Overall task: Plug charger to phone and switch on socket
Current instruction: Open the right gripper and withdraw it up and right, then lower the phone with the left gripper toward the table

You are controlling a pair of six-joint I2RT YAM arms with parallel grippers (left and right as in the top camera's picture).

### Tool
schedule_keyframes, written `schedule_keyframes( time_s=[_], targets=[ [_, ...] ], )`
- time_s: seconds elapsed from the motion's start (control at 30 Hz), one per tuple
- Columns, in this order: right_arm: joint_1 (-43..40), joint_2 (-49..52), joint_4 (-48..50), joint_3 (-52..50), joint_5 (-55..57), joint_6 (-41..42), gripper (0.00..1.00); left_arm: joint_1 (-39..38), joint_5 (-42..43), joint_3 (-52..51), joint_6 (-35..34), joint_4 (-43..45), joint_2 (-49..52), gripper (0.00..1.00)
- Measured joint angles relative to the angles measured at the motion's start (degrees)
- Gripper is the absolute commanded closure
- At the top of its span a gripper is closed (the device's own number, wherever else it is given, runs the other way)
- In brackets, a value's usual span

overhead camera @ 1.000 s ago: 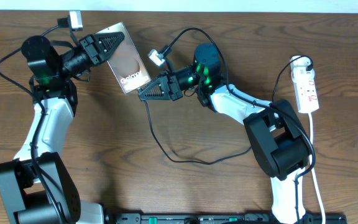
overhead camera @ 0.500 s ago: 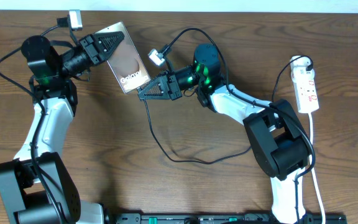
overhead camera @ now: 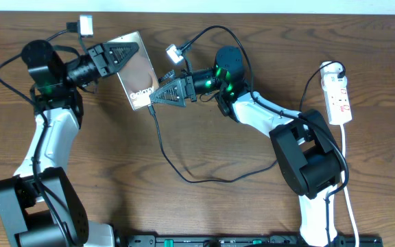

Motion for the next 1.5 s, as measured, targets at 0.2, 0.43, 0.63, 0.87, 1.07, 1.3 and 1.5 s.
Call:
schedule_keyframes(
  time_s=[0.2, 0.43, 0.63, 0.87, 1.07, 1.3, 1.5],
  targets=[
    [-1.01, 0.00, -0.37, 0.00, 0.00, 0.00, 0.01, 4.02, 3.63, 0.00, -0.04, -0.52, 0.00, 0.93],
    [-3.61, -0.02, -11.34, 0.24, 2.75, -1.05, 0.01, 9.44, 7.72, 0.00, -0.85, -0.57, 0.00, 0.93],
    [-6.43, -0.02, -32.02, 0.39, 13.03, -7.34, 0.01, 12.15, 10.01, 0.00, -1.81, -0.57, 0.00, 0.93],
    [-10.97, -1.88, -46.84, 0.35, 21.75, -13.31, 0.01, 12.15, 10.84, -0.09, -1.68, -0.52, 0.00, 0.93],
    [-13.00, -15.80, -65.42, 0.44, 34.51, -22.43, 0.01, 12.15, 9.75, -6.16, -0.39, -0.37, 0.00, 0.93],
    [-12.98, -28.98, -76.59, 0.66, 44.39, -27.58, 0.01, 11.87, 6.64, -16.37, 3.65, -0.63, 0.09, 0.93],
    [-12.98, -30.10, -80.19, 0.66, 47.67, -28.52, 0.01, 9.70, 3.21, -22.27, 7.78, -0.59, 1.66, 0.93]
  ],
)
